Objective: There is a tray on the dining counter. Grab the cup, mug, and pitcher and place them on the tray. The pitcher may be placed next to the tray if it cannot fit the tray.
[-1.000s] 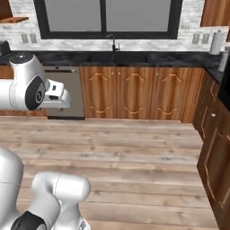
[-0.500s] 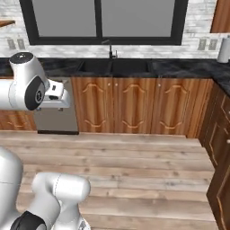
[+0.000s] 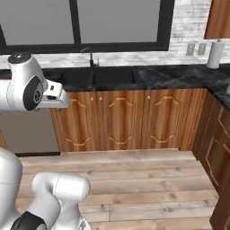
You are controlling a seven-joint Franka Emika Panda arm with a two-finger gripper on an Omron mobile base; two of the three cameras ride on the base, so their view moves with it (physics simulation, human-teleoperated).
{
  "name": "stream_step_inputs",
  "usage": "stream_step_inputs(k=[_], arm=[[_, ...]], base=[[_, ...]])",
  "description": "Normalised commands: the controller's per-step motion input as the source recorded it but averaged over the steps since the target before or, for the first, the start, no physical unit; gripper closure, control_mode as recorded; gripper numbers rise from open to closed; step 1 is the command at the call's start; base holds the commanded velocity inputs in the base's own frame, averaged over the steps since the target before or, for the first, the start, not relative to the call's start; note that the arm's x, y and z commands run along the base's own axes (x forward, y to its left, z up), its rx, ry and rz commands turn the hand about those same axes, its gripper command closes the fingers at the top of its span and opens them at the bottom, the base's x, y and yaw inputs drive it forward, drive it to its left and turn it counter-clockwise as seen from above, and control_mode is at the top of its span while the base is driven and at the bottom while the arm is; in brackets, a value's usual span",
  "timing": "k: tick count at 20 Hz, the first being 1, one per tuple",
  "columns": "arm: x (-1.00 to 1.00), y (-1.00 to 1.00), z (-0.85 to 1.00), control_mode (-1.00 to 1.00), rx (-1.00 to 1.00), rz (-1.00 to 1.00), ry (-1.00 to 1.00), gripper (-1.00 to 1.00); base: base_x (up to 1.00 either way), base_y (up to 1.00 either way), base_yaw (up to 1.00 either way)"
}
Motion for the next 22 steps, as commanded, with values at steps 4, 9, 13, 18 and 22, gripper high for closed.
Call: stream_step_inputs(k=[4, 9, 13, 18, 22], arm=[[0.00, 0.00, 0.00, 1.00, 0.00, 0.00, 0.00, -1.00], [0.00, 0.00, 0.00, 1.00, 0.00, 0.00, 0.00, -1.00], [0.00, 0.00, 0.00, 1.00, 0.00, 0.00, 0.00, -1.00], [0.00, 0.00, 0.00, 1.00, 0.00, 0.00, 0.00, -1.00], [0.00, 0.00, 0.00, 1.00, 0.00, 0.00, 0.00, -1.00]], base=[[1.00, 0.71, -0.49], [1.00, 0.95, -0.55], [1.00, 1.00, -0.60], [1.00, 0.97, -0.63], [0.96, 0.19, -0.63]])
